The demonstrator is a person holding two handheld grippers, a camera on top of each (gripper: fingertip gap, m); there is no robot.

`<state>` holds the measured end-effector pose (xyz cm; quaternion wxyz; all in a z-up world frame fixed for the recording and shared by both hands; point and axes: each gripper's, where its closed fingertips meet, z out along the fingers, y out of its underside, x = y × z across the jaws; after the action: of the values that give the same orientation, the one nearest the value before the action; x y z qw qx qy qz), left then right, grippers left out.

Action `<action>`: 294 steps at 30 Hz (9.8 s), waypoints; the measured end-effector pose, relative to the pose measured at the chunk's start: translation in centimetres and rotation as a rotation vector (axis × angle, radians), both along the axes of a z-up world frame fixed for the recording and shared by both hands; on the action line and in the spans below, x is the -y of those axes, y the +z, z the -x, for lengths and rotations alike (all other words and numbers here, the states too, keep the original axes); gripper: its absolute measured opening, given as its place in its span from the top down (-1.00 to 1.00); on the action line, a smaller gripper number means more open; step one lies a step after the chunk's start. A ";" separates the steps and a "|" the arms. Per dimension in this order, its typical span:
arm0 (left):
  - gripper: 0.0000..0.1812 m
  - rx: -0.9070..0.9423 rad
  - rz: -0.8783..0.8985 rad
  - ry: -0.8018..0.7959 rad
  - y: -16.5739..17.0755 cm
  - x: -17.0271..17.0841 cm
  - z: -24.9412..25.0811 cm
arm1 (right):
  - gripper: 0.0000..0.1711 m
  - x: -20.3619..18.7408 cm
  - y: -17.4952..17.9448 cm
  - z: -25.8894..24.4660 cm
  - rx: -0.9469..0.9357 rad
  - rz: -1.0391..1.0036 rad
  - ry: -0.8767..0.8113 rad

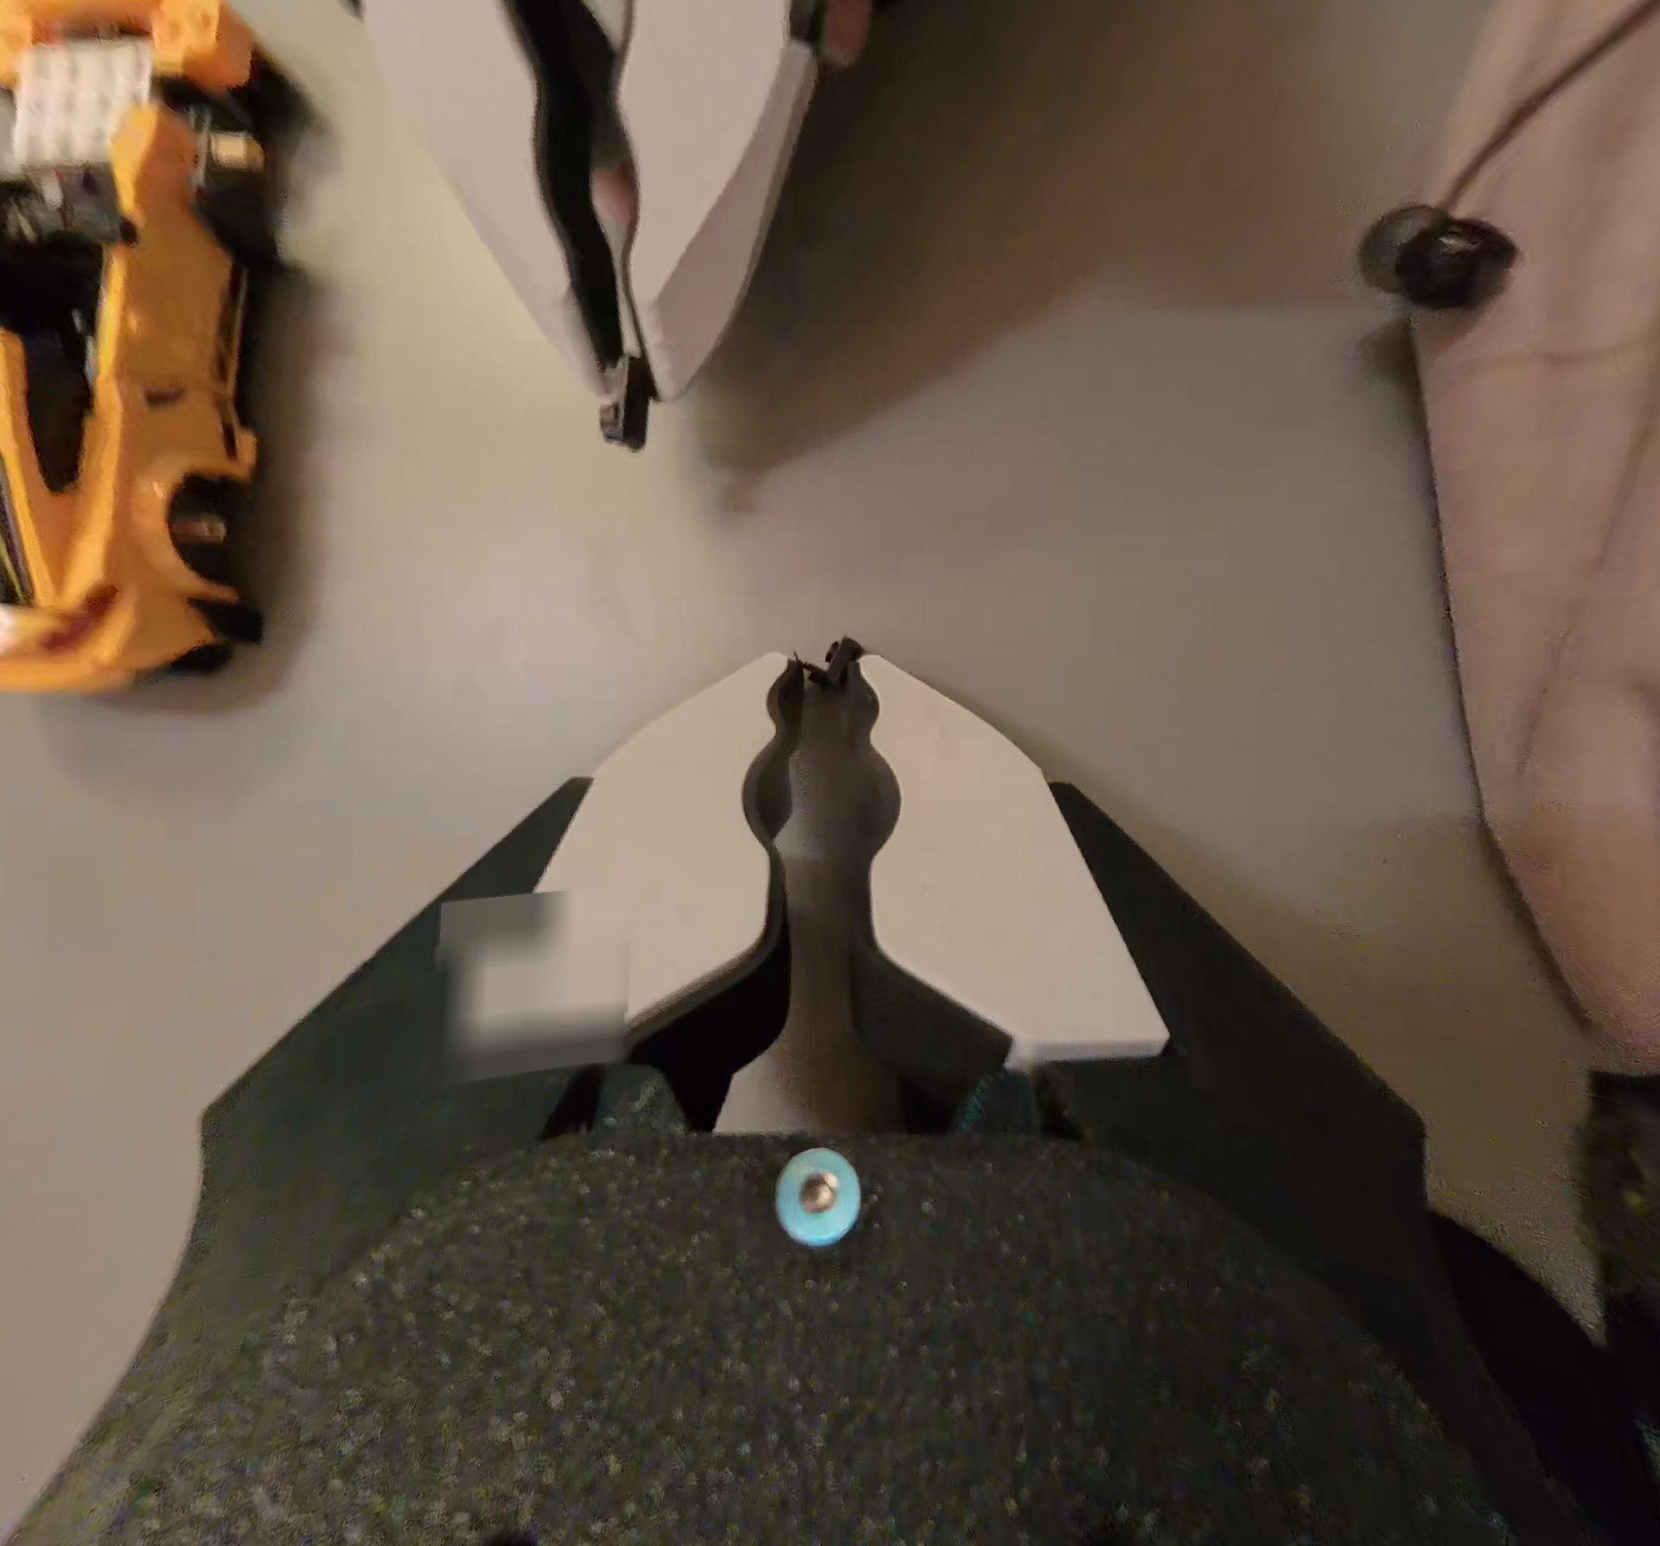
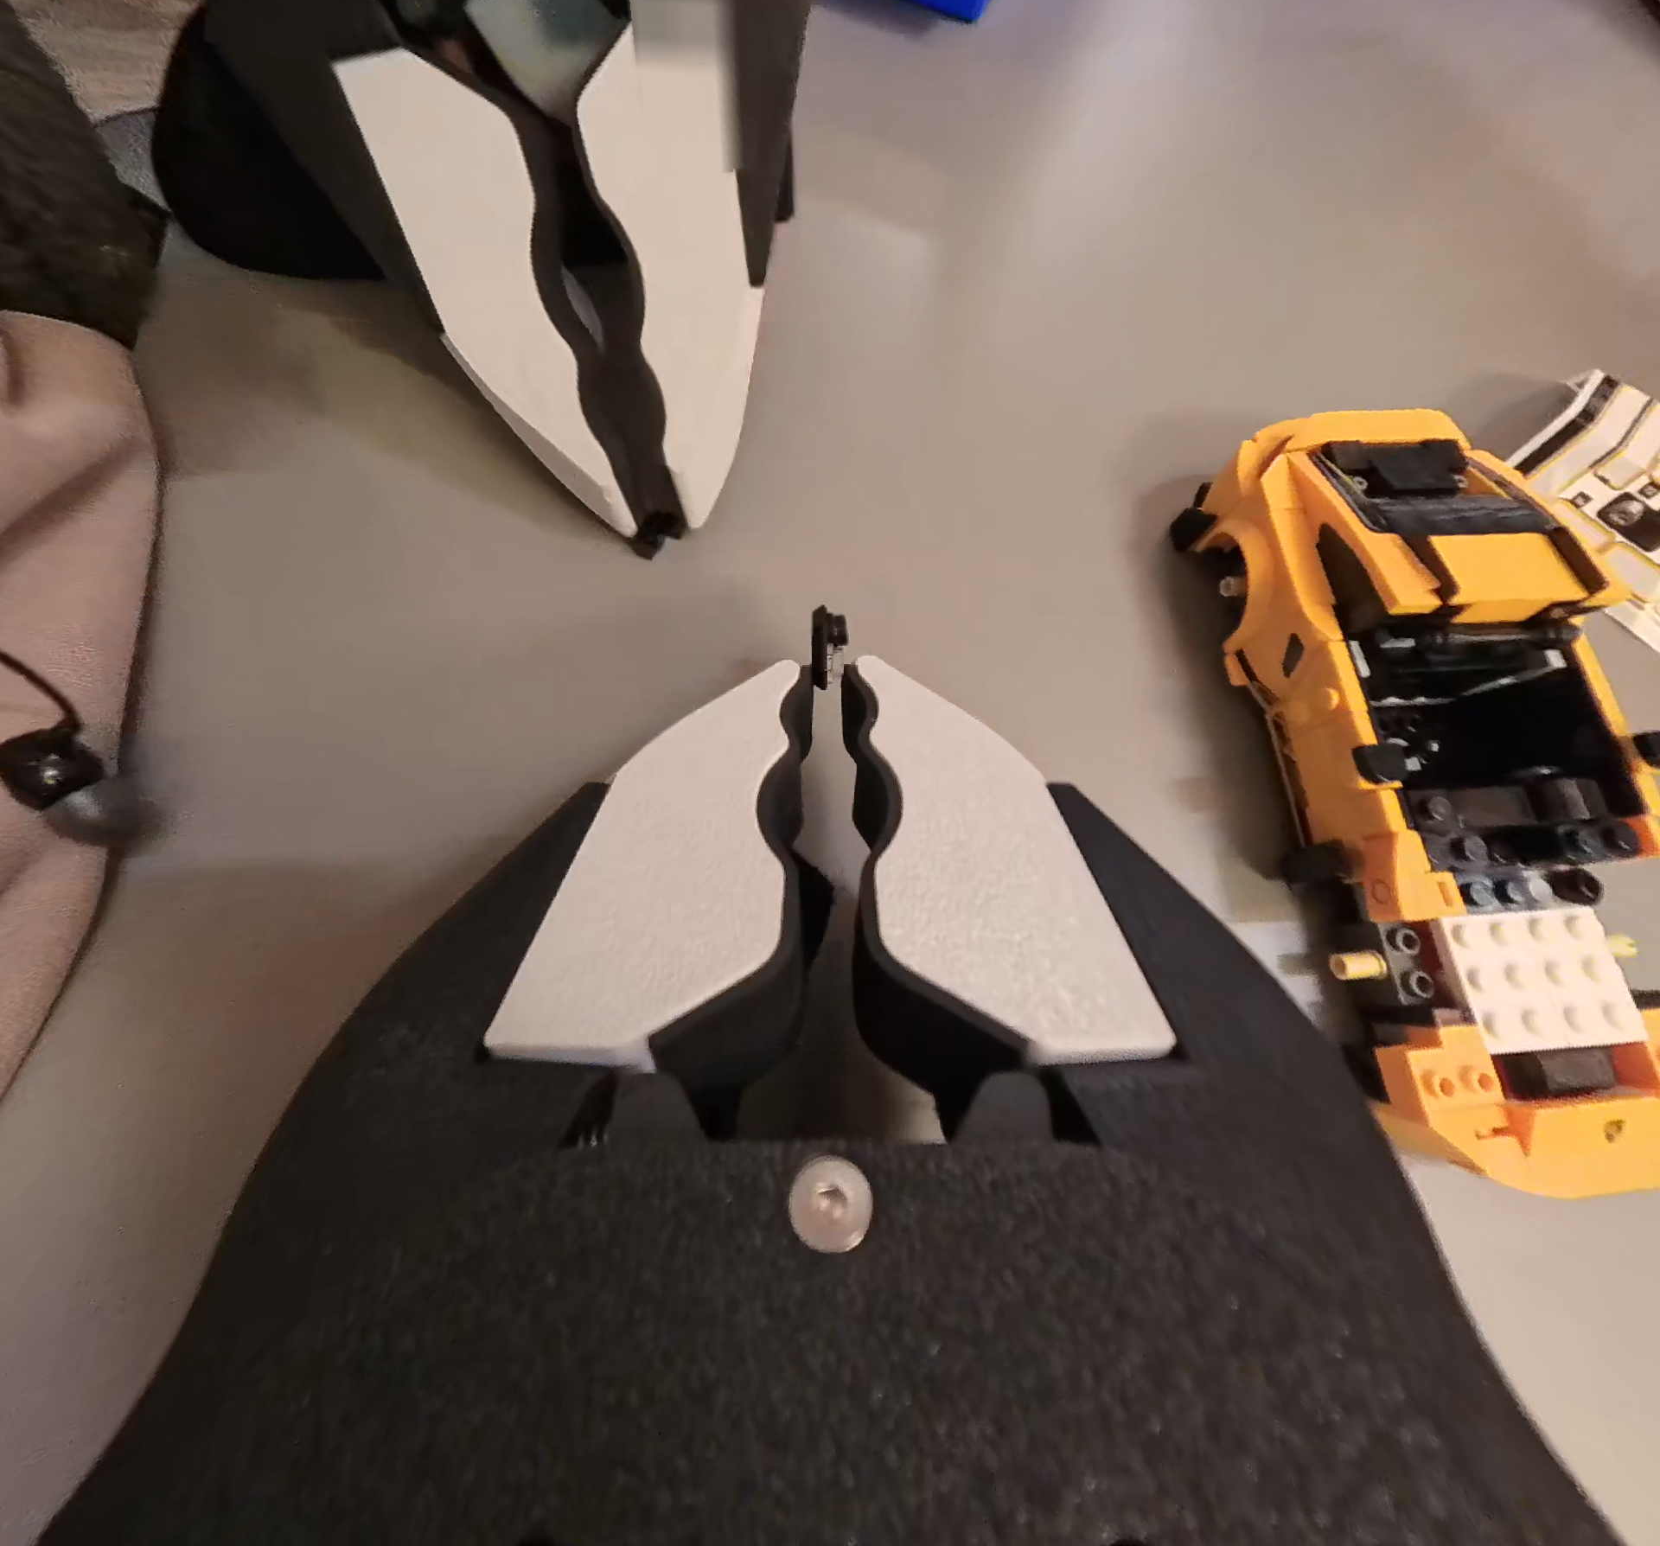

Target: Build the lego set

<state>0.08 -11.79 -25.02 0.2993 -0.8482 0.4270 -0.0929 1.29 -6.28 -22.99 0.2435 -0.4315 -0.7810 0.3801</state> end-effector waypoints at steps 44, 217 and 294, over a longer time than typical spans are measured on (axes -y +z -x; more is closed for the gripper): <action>0.88 0.057 -0.046 -0.044 0.1 -0.2 -1.7 | 0.93 0.9 -0.2 -0.8 0.026 0.044 0.040; 0.83 1.125 -0.229 0.284 11.4 -12.1 -1.4 | 0.93 -6.8 8.1 -0.5 -0.341 0.399 -0.175; 1.00 1.024 -0.198 0.401 11.6 -10.9 2.6 | 1.00 -5.5 8.9 0.1 -0.626 -0.325 -0.175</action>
<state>-2.52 -0.89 -13.39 0.5586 -0.7272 0.0642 -0.3938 1.16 -0.78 -14.06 0.5678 -0.3152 -0.6789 0.3425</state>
